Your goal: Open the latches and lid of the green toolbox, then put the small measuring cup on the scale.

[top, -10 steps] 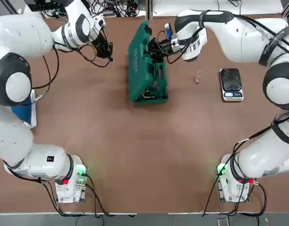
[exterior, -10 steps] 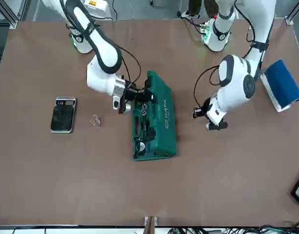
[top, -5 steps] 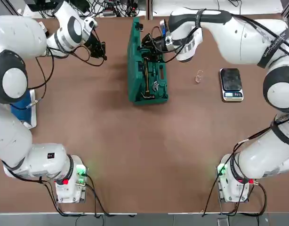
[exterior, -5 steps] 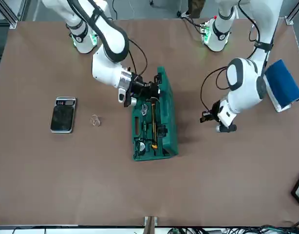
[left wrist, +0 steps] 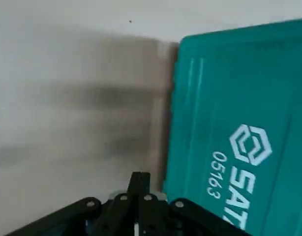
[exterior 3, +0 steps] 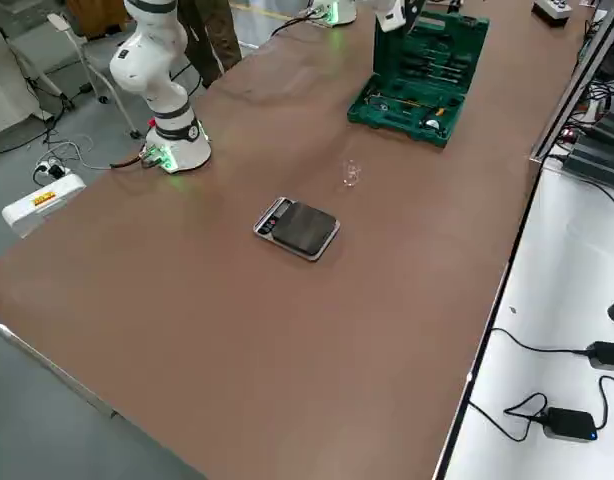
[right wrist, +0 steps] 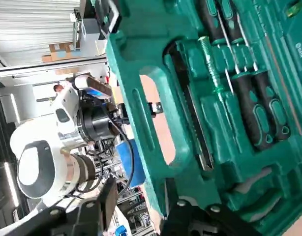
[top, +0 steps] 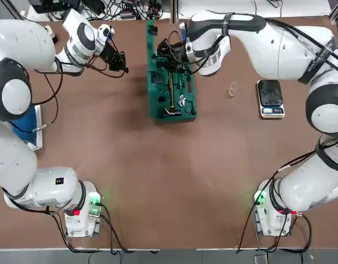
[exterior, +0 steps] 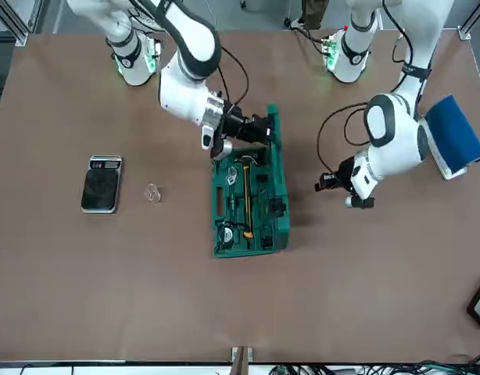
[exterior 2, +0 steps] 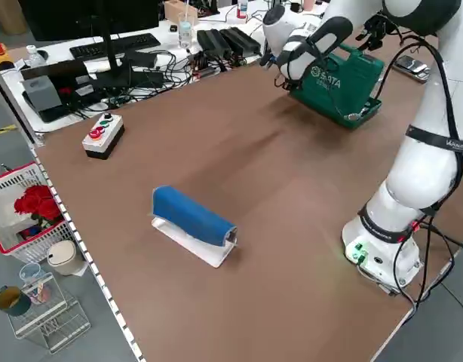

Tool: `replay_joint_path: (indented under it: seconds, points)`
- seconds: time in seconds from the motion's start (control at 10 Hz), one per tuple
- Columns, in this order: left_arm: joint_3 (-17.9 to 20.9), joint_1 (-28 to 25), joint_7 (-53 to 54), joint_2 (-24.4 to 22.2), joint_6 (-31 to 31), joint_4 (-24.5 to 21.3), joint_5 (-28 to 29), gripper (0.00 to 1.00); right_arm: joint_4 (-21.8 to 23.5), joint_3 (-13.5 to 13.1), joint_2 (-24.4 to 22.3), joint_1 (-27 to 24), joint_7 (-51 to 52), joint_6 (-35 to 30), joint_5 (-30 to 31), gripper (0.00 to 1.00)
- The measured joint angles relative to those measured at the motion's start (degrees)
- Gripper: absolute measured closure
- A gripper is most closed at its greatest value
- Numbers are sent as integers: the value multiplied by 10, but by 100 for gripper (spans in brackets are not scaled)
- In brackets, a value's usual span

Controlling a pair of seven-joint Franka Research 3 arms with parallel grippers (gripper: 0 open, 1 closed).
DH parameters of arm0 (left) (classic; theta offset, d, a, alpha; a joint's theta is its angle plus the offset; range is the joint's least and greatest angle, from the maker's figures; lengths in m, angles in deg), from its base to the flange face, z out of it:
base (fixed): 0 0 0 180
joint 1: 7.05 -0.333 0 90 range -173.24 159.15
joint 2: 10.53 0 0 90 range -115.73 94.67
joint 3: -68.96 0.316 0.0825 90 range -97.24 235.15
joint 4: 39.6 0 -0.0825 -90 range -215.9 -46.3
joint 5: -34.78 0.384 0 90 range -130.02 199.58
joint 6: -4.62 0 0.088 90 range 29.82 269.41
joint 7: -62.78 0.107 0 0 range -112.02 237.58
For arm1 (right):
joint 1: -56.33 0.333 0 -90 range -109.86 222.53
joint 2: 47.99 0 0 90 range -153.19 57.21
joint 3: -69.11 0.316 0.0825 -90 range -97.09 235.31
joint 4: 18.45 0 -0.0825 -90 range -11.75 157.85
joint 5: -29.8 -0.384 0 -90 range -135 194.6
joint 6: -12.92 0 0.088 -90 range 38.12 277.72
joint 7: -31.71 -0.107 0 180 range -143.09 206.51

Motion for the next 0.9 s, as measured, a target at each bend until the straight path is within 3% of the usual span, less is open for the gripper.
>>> replay_joint_path:
  seconds: [0.3, 0.7, 0.9]
  points:
    - [2, -9, 15, 0, -2, -5, -50, 99, -9, 0, 3, 16, -11, 10, -2, 52]
    - [2, -11, 16, 0, -3, -5, -59, 99, -30, -3, 10, 20, -23, 20, 0, 48]
    - [2, -12, 16, 0, -8, -5, -59, 99, -33, -7, 12, 5, -23, -5, 31, 29]
